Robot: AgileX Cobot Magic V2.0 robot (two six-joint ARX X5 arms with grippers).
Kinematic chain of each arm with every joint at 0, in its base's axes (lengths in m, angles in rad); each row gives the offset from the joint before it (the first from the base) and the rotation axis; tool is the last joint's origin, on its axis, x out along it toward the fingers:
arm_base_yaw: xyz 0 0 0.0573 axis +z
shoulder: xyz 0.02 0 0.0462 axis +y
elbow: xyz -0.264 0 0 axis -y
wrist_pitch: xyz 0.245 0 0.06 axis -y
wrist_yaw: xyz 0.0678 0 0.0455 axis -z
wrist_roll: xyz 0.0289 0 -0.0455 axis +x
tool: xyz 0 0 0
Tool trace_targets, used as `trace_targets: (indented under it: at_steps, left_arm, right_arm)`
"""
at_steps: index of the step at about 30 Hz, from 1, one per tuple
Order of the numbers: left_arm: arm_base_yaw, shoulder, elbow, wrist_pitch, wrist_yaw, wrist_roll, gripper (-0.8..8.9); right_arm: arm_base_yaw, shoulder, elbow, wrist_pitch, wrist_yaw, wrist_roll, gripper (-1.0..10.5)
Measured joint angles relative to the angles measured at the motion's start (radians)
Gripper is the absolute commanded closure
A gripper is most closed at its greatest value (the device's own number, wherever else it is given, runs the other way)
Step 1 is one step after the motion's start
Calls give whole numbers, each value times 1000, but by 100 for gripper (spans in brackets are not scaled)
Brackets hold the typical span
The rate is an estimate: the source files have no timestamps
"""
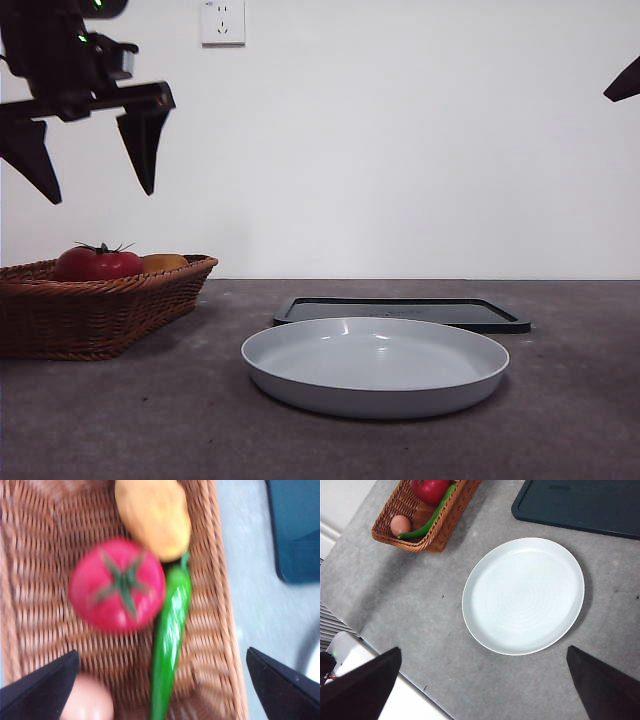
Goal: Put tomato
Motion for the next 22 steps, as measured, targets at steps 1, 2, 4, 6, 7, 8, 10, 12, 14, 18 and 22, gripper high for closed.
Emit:
trace_targets:
  at_steps: [1, 2, 4, 6, 7, 8, 10, 12, 14, 18, 22]
  left_arm:
    - [3, 14, 11, 8, -2, 5, 220]
    - [6, 26, 20, 21, -8, 6, 220]
    - [14, 48, 31, 50, -30, 13, 220]
    - [22, 65, 40, 54, -45, 19, 220]
    - [27, 73, 45, 57, -46, 27, 220]
    - [30, 81, 48, 57, -48, 34, 220]
    - [36, 99, 53, 63, -48, 47, 220]
    - [37, 115, 54, 66, -48, 63, 220]
    - [36, 139, 54, 71, -48, 84, 220]
    - [36, 192, 54, 88, -48, 102, 220]
    - [37, 224, 54, 109, -48, 109, 220]
  right_arm:
    - [0, 0, 0, 0, 0, 0, 340]
    - [0, 0, 0, 0, 0, 0, 340]
    - [0, 0, 0, 0, 0, 0, 340]
    - [0, 0, 0, 0, 0, 0, 340]
    - [0, 0, 0, 0, 0, 0, 340]
    - [0, 0, 0, 0, 0, 0, 340]
    - [0, 0, 0, 0, 0, 0, 340]
    - [0, 0, 0, 0, 0, 0, 340]
    - [0, 0, 0, 0, 0, 8, 340]
    - [0, 0, 0, 0, 0, 17, 340]
    - [0, 0, 0, -2, 0, 18, 340]
